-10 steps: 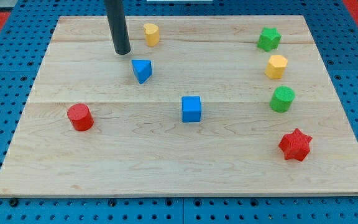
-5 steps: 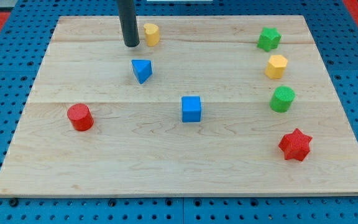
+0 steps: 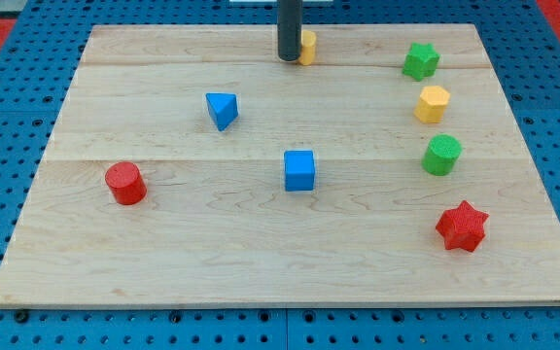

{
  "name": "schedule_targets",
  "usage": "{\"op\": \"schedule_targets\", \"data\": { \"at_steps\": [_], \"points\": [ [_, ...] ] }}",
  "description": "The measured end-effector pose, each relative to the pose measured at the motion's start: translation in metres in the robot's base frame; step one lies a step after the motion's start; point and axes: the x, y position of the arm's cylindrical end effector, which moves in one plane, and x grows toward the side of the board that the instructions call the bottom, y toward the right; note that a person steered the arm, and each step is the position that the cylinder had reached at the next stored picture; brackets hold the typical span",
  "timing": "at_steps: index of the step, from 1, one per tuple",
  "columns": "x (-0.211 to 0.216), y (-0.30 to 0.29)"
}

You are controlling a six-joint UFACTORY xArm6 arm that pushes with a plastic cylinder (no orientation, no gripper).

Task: Move the yellow heart to the top of vertical line

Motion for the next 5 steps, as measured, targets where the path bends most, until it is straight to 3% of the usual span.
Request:
{"op": "schedule_targets", "data": {
  "at_steps": [2, 3, 5],
  "points": [
    [0.000, -0.016],
    [-0.020, 0.007],
    [-0.029, 0.111]
  ]
}}
